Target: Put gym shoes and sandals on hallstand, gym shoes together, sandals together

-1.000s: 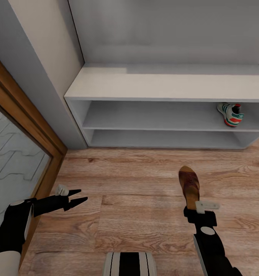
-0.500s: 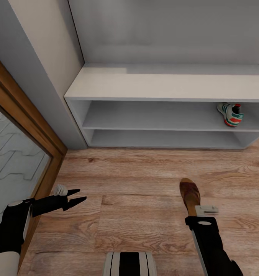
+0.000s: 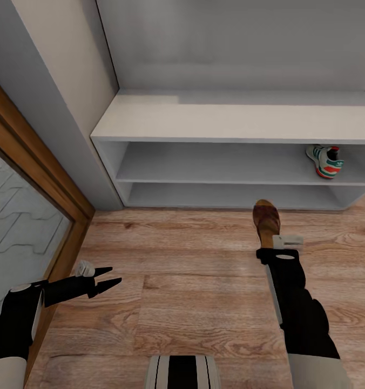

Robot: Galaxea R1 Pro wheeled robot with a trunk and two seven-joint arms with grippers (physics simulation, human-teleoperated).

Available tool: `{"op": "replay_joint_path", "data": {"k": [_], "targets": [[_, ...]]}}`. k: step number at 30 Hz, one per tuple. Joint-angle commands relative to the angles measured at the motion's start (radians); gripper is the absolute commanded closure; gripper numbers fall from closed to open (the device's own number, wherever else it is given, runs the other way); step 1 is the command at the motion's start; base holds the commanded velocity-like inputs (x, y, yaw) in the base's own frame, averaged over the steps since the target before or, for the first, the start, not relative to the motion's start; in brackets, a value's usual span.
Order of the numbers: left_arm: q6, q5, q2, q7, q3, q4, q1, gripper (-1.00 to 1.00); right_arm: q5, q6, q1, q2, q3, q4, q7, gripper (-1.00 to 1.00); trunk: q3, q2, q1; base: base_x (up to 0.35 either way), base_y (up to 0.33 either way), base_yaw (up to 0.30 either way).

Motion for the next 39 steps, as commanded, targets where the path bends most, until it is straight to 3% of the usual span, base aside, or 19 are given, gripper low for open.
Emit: {"op": "replay_joint_path", "data": {"k": [1,12,18,39], "targets": [[0.011,-0.007,0.000,-0.007,0.002,-0.001,0.000,-1.00,-0.007,0.004,-0.022,0.000,-0.001,0.000,-0.006,1.00,-0.001,0.000,0.000,0.000,0.000,0.000],[0.011,-0.008,-0.002,-0.007,-0.001,-0.001,0.000,-1.00,0.002,0.092,-0.146,0.000,0.001,0.000,-0.006,1.00,-0.001,0.000,0.000,0.000,0.000,0.000],[0.011,-0.008,-0.002,-0.007,-0.002,-0.001,0.000,-1.00,0.002,0.095,-0.153,0.000,0.001,0.000,-0.005,1.00,-0.001,0.000,0.000,0.057,-0.002,0.000],[0.011,-0.010,-0.002,-0.007,-0.005,-0.001,0.000,-1.00,0.002,0.095,-0.153,0.002,0.002,0.000,-0.004,1.00,-0.001,0.000,0.000,0.244,-0.020,0.000]]}}
